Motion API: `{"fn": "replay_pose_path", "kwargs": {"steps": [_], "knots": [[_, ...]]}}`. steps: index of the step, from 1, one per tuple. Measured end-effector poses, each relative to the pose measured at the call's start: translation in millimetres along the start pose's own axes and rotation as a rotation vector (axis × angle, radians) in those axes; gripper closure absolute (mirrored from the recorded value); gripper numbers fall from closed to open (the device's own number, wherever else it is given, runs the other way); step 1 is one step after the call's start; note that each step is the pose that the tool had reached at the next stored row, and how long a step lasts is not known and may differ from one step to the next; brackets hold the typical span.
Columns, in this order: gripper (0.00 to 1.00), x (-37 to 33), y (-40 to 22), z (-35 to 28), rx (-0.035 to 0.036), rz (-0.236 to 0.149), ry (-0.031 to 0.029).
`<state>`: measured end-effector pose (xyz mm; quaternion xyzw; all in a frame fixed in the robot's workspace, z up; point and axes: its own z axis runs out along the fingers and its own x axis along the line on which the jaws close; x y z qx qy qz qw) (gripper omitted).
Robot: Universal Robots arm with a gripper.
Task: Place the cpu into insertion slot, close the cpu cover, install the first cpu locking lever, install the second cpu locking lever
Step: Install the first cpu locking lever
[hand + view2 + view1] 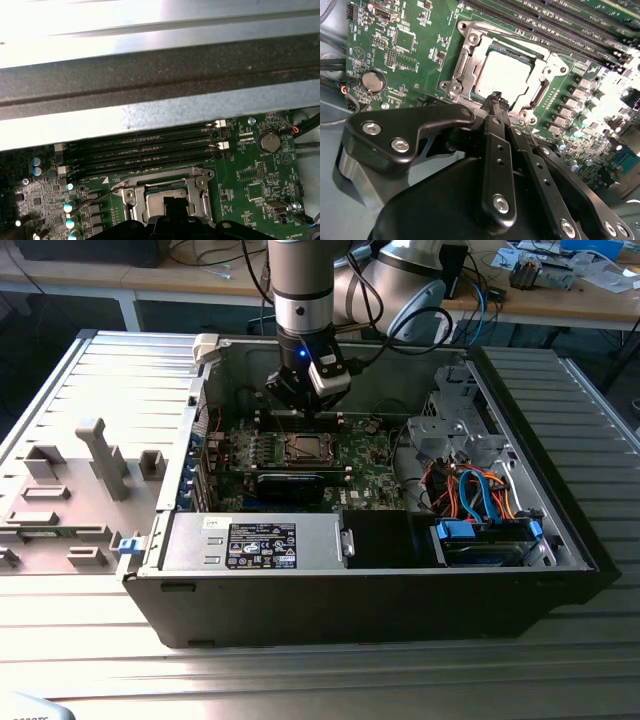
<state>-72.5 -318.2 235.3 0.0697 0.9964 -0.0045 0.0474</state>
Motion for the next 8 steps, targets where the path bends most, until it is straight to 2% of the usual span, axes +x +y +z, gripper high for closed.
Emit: {"fn": "replay_pose_path", "kwargs": {"steps": [8], "knots": [[0.89,0.0,0.0,0.0,-0.0001,-0.005,0.0000]]}}
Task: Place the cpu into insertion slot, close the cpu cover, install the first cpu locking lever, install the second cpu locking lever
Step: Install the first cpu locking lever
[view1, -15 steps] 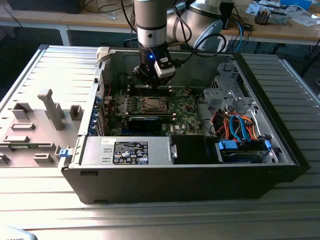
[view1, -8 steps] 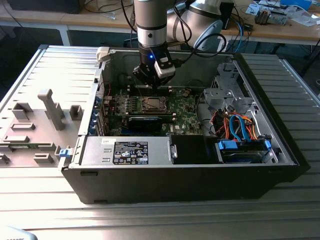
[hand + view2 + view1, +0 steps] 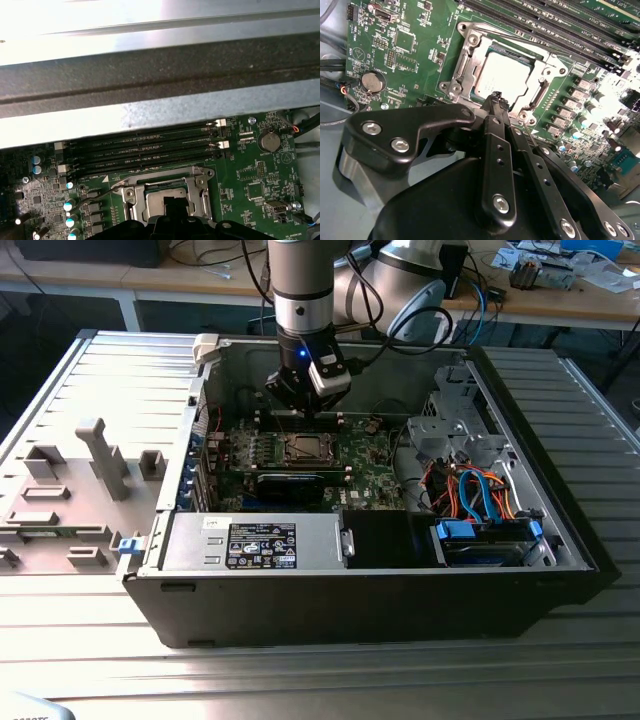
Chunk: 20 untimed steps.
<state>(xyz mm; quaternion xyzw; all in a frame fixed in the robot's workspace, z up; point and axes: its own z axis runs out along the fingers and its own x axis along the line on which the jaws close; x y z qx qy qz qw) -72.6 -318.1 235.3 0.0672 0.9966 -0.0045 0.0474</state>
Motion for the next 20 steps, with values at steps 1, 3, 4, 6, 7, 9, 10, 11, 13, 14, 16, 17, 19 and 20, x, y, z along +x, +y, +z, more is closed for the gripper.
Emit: {"fn": "replay_pose_path", "kwargs": {"steps": [1,3,4,6,7,9,10,11,13,14,16,17,19,20], "knots": [[0.89,0.0,0.0,0.0,-0.0001,-0.002,0.0000],[0.89,0.0,0.0,0.0,0.0000,-0.003,0.0000],[0.89,0.0,0.0,0.0,0.0001,-0.004,0.0000],[0.89,0.0,0.0,0.0,0.0002,-0.005,0.0000],[0.89,0.0,0.0,0.0,0.0002,-0.005,-0.0001],[0.89,0.0,0.0,0.3,-0.0002,-0.010,-0.0001],[0.89,0.0,0.0,0.3,-0.0002,-0.010,-0.0001],[0.89,0.0,0.0,0.3,-0.0002,-0.010,-0.0001],[0.89,0.0,0.0,0.3,-0.0004,-0.011,-0.0001],[0.89,0.0,0.0,0.3,-0.0003,-0.011,-0.0001],[0.89,0.0,0.0,0.3,-0.0004,-0.012,-0.0001],[0.89,0.0,0.0,0.3,-0.0004,-0.012,-0.0001],[0.89,0.0,0.0,0.4,-0.0005,-0.013,-0.0001],[0.89,0.0,0.0,0.4,-0.0007,-0.015,-0.0001]]}}
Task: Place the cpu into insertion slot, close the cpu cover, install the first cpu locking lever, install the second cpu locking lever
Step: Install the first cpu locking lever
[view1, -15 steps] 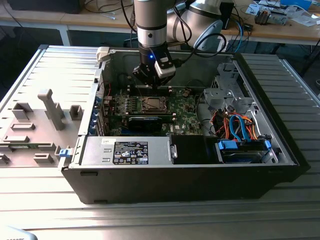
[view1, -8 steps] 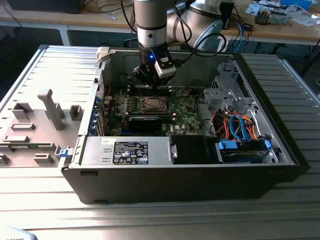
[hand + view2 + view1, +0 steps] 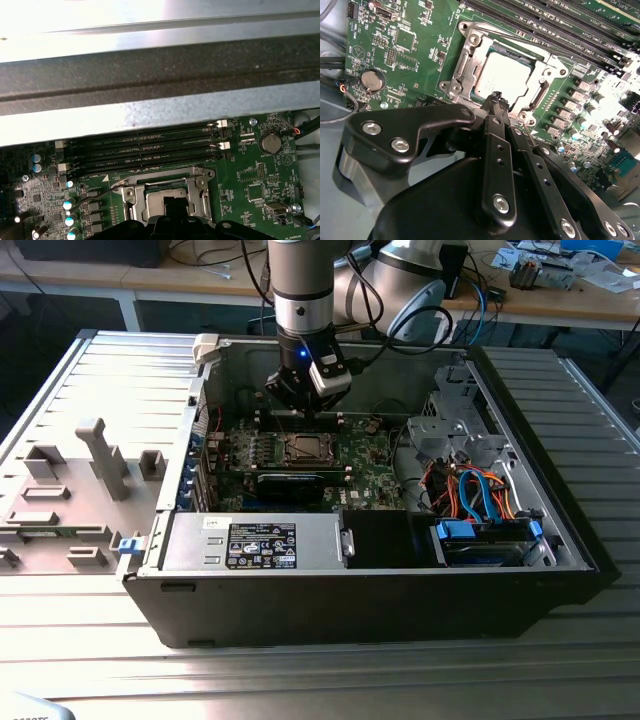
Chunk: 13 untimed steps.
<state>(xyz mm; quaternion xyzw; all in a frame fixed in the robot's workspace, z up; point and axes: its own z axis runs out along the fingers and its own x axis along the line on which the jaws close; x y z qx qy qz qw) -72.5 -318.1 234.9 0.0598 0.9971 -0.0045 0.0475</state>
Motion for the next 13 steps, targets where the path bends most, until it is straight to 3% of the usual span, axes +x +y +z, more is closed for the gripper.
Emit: {"fn": "replay_pose_path", "kwargs": {"steps": [6,7,9,10,11,12,13], "knots": [[0.89,0.0,0.0,0.0,-0.0038,-0.040,-0.0002],[0.89,0.0,0.0,0.1,-0.0040,-0.045,0.0036],[0.89,0.1,0.0,0.4,-0.0008,-0.046,0.0303],[0.89,0.0,0.0,0.5,0.0030,-0.046,0.0553],[0.89,0.0,0.0,0.7,0.0051,-0.047,0.0722],[0.89,-0.1,0.0,0.7,0.0065,-0.048,0.0854],[0.89,0.0,0.0,0.6,0.0069,-0.049,0.0880]]}}
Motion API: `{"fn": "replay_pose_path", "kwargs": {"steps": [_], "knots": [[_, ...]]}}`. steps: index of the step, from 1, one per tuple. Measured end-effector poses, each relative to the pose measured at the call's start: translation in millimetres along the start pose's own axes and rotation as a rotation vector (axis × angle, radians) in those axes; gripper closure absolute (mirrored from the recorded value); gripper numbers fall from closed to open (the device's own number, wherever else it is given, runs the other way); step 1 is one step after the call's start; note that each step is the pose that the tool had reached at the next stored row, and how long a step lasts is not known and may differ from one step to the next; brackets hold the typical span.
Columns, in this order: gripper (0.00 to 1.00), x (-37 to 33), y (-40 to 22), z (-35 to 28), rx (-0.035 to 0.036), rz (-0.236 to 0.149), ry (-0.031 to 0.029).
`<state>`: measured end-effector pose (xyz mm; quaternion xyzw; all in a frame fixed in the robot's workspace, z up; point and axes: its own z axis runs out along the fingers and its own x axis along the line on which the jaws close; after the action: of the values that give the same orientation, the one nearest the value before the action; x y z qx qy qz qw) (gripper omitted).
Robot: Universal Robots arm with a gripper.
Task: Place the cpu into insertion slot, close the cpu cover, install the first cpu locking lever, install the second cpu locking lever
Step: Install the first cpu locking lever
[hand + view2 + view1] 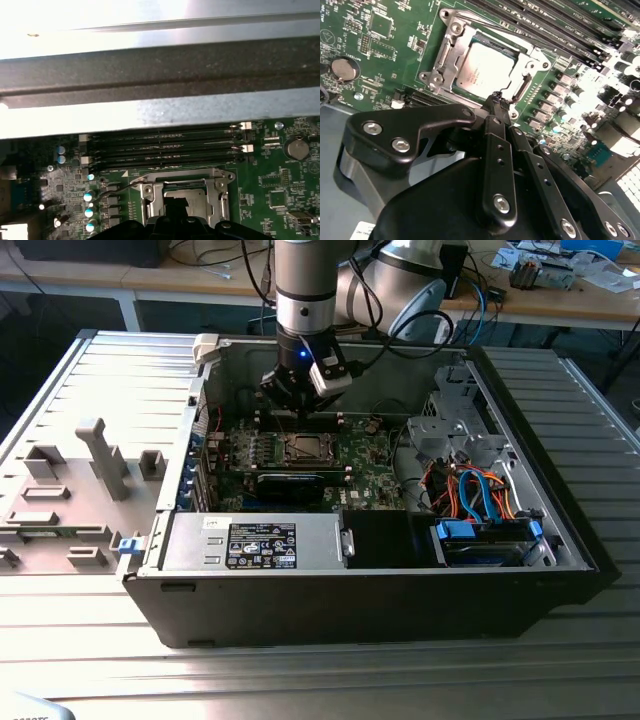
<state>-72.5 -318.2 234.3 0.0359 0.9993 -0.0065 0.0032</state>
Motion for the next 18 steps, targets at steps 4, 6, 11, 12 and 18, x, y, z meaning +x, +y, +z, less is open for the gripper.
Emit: {"fn": "replay_pose_path", "kwargs": {"steps": [4,6,11,12,18], "knots": [[0.89,0.0,0.0,0.1,-0.0002,-0.001,0.0000],[0.89,0.0,0.0,0.1,-0.0003,-0.001,0.0000],[0.89,-0.1,0.0,-2.0,-0.0004,-0.001,-0.0001],[0.89,0.0,0.0,-2.1,-0.0003,-0.001,-0.0001],[0.89,1.0,-0.1,-3.5,-0.0002,-0.001,0.0000]]}}
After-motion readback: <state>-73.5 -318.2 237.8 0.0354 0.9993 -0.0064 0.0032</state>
